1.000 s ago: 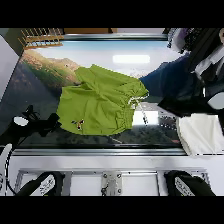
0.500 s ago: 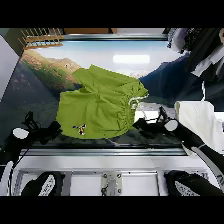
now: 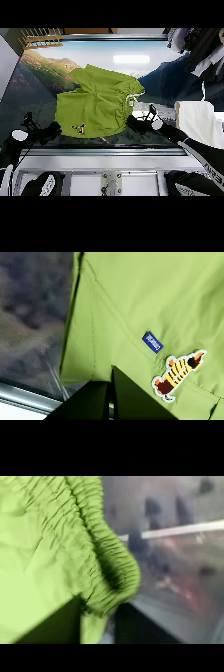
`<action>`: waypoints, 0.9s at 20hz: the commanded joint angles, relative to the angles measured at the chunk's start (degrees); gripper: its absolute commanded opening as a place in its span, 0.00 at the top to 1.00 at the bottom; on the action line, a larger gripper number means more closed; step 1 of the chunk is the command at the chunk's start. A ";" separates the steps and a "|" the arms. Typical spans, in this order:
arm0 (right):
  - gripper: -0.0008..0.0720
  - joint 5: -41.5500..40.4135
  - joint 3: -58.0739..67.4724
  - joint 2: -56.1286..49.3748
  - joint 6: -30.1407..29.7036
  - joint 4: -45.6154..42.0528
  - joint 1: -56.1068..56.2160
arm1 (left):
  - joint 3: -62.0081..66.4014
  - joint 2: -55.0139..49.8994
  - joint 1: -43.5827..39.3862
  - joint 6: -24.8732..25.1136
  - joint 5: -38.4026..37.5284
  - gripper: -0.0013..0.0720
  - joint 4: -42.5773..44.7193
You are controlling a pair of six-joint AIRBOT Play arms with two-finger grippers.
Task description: Fold the clothes and pants, and hang the long-sleeved shirts on hangers.
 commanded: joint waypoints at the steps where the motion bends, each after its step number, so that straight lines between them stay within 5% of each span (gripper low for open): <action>1: 0.95 -0.94 1.49 -0.87 -4.98 0.42 0.50 | -0.02 0.11 -0.02 0.02 0.04 0.97 0.02; 5: 0.94 0.22 3.19 -0.04 -8.00 -3.74 -0.52 | 2.43 0.17 0.00 0.02 -0.20 0.98 0.09; 11: 0.94 25.20 27.06 14.47 -7.98 -28.57 -9.70 | 31.54 7.91 -0.17 0.00 -2.08 0.98 -1.11; 18: 0.94 39.47 54.05 32.96 -3.48 -29.00 -11.61 | 67.54 15.58 -9.94 0.00 -1.31 0.98 -0.83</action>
